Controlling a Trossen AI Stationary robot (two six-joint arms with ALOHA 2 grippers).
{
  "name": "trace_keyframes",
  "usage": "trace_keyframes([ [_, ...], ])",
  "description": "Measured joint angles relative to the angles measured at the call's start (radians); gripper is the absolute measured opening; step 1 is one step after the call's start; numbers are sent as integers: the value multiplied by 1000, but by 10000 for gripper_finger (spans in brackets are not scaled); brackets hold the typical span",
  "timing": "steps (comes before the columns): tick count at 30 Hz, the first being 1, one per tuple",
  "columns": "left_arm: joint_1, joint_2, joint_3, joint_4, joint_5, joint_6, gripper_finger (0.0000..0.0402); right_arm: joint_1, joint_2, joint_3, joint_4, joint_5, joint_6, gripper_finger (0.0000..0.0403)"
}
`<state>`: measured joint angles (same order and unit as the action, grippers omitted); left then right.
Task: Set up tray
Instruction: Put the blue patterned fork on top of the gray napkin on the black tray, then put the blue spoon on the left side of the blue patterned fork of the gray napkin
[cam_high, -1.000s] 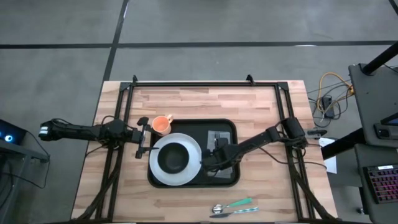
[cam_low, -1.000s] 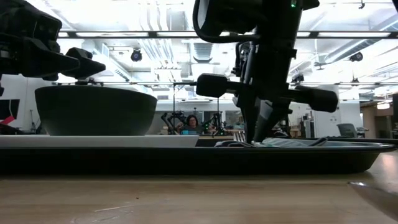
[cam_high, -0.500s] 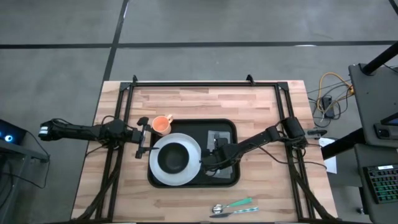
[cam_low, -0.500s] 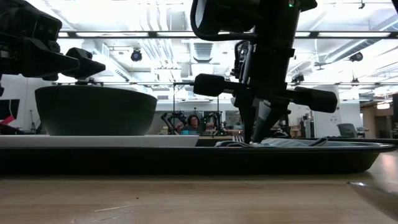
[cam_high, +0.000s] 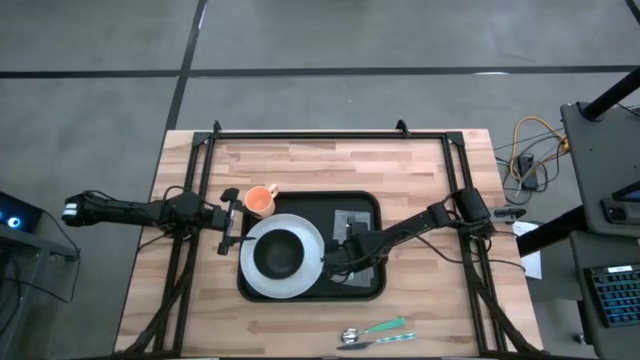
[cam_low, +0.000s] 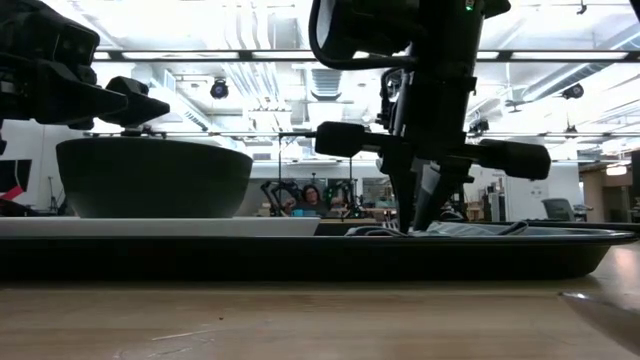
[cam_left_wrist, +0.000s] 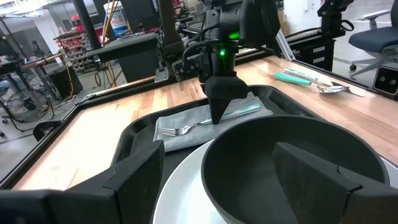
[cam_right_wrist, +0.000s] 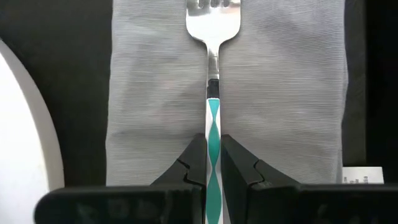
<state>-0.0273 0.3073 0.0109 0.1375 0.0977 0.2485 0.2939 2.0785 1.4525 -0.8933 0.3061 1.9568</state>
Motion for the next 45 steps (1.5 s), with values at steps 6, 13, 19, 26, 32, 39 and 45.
trace_keyframes([
  [6,0,0,0,0,0,0,279,0,0,0,-19,0,11,15],
  [13,0,0,0,0,0,0,280,0,0,0,-17,0,15,29],
  [19,0,0,0,0,0,0,280,0,0,0,-15,0,15,58],
  [26,1,0,0,0,0,0,280,0,1,0,-12,0,15,78],
  [32,1,0,0,0,0,0,280,0,1,0,-12,0,10,93],
  [39,1,0,0,0,0,0,280,0,-7,1,-12,0,-2,107],
  [45,1,0,0,0,0,0,279,-3,-39,20,-46,9,-58,113],
])
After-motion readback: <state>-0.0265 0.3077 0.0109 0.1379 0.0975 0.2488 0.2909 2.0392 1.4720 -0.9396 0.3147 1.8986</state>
